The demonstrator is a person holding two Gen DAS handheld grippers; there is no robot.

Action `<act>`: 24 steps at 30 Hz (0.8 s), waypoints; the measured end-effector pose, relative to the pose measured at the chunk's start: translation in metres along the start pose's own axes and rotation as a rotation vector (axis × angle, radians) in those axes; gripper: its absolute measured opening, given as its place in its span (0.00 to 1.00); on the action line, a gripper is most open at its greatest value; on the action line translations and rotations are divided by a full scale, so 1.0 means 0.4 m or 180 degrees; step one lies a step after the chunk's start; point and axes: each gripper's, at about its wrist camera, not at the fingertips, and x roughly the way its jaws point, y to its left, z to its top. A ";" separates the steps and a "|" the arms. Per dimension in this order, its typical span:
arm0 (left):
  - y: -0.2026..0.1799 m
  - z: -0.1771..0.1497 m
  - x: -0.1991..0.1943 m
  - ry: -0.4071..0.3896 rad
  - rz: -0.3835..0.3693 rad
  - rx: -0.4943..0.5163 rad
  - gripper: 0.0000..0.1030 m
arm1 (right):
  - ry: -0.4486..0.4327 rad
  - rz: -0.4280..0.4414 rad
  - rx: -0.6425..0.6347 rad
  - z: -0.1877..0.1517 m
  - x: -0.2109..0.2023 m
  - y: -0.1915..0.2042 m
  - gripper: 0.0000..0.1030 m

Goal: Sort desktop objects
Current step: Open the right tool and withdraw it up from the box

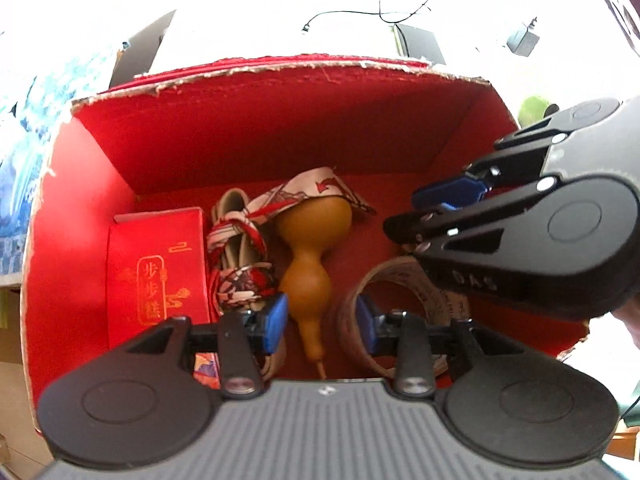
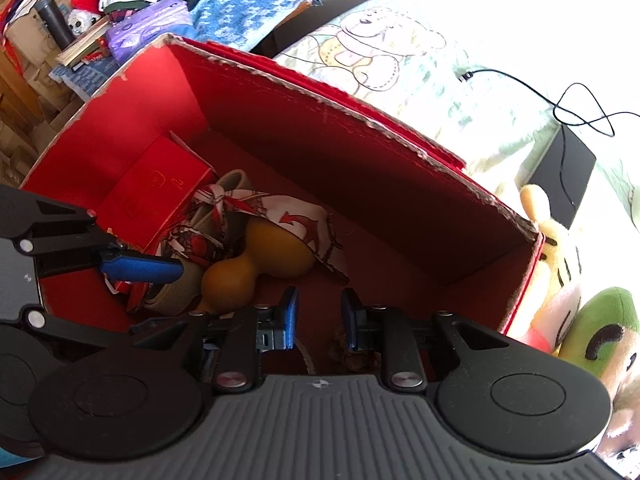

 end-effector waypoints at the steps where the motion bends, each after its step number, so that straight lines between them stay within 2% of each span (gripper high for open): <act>1: 0.004 0.001 0.021 -0.0003 0.0018 -0.0020 0.34 | 0.0000 -0.0001 -0.0012 -0.001 0.000 0.004 0.23; 6: 0.023 -0.001 0.029 0.0006 0.0101 -0.0102 0.34 | 0.0043 0.0017 -0.0049 -0.008 0.011 0.018 0.23; 12: 0.029 0.003 0.036 0.0000 0.0308 -0.0122 0.34 | 0.0080 -0.0021 -0.0088 -0.009 0.015 0.027 0.24; 15: 0.031 0.004 0.042 0.0025 0.0320 -0.0126 0.34 | 0.0135 -0.0086 -0.0120 -0.008 0.015 0.026 0.24; 18: 0.030 0.005 0.044 0.0029 0.0360 -0.0112 0.38 | 0.0196 -0.0181 -0.0155 -0.013 0.021 0.024 0.24; 24: 0.031 0.010 0.060 0.0029 0.0431 -0.0127 0.46 | 0.0035 -0.0073 0.0102 -0.013 0.003 0.002 0.24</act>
